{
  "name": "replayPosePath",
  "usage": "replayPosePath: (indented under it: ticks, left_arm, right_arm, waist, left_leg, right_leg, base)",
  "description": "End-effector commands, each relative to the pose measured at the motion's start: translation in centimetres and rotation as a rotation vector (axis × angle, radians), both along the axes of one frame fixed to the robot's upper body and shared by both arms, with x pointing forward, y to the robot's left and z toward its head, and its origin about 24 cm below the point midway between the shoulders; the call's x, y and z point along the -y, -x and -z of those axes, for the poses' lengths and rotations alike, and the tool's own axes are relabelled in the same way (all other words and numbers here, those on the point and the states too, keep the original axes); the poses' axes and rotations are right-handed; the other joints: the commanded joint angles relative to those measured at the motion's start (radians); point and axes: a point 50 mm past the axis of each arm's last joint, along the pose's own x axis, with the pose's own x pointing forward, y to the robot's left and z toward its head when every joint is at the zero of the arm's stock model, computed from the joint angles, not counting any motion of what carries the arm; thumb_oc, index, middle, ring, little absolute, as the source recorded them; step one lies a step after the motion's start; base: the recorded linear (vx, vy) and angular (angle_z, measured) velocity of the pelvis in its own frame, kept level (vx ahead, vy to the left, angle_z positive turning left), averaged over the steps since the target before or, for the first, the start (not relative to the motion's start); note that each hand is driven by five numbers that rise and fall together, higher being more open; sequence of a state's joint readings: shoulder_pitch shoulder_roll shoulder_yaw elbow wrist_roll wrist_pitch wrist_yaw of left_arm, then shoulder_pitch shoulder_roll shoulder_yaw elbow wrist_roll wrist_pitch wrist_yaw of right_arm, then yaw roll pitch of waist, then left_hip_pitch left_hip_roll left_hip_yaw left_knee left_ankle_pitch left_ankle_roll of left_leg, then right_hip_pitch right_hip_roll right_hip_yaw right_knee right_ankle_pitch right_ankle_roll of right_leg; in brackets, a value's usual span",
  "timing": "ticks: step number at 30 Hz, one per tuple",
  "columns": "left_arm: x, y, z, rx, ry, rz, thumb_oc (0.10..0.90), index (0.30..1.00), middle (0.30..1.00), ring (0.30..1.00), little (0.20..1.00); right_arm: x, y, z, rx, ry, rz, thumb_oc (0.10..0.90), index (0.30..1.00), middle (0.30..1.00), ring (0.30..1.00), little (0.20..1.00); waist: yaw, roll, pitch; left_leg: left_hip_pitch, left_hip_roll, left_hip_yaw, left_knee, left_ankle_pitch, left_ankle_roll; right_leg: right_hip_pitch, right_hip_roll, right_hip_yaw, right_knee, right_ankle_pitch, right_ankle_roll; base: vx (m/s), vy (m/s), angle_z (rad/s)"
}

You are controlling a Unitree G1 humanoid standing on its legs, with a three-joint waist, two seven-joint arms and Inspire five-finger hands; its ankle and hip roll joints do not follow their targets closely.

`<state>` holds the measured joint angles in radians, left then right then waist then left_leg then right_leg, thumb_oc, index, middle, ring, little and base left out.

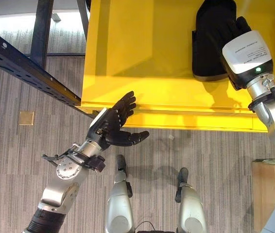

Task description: Move parts from the plastic box to the shelf.

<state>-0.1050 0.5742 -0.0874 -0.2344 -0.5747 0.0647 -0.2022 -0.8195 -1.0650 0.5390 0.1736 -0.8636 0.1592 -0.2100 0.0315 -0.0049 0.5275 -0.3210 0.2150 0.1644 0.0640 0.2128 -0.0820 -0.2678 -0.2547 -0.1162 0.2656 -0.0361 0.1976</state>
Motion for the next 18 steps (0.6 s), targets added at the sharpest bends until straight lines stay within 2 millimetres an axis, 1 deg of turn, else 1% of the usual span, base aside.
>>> replayPosePath:
  ticks: [1, 10, 18]
  left_arm:
    - [1.35, 0.03, -3.22, 0.187, 0.04, 0.071, 0.9, 1.0, 1.0, 1.0, 1.0]
    - [1.34, 0.09, -3.35, 0.194, 0.044, 0.077, 0.9, 1.0, 1.0, 1.0, 1.0]
    - [1.51, 0.05, -3.43, 0.193, 0.054, 0.076, 0.9, 1.0, 1.0, 1.0, 1.0]
  right_arm:
    - [-0.02, 0.95, -5.85, 0.271, 0.001, 0.035, 0.9, 1.0, 1.0, 1.0, 1.0]
    - [0.28, 1.06, -5.93, 0.289, -0.021, 0.042, 0.9, 1.0, 1.0, 1.0, 1.0]
    - [0.14, 1.21, -6.04, 0.331, -0.051, 0.0, 0.9, 1.0, 1.0, 1.0, 1.0]
  waist:
    - [-0.003, 0.006, -0.027]
    - [-0.007, 0.011, -0.024]
    - [-0.009, 0.018, -0.025]
  left_leg:
    - [0.055, 0.007, -0.038, 0.083, -0.159, -0.024]
    - [0.053, 0.007, -0.037, 0.085, -0.16, -0.024]
    - [0.053, 0.006, -0.039, 0.084, -0.16, -0.024]
  right_leg:
    - [-0.061, 0.164, -0.013, 0.063, -0.078, -0.139]
    - [-0.065, 0.163, -0.012, 0.066, -0.078, -0.139]
    - [-0.066, 0.16, -0.009, 0.066, -0.079, -0.138]
  base:
    - [0.0, 0.0, 0.0]
    - [0.0, 0.0, 0.0]
    - [0.0, 0.0, 0.0]
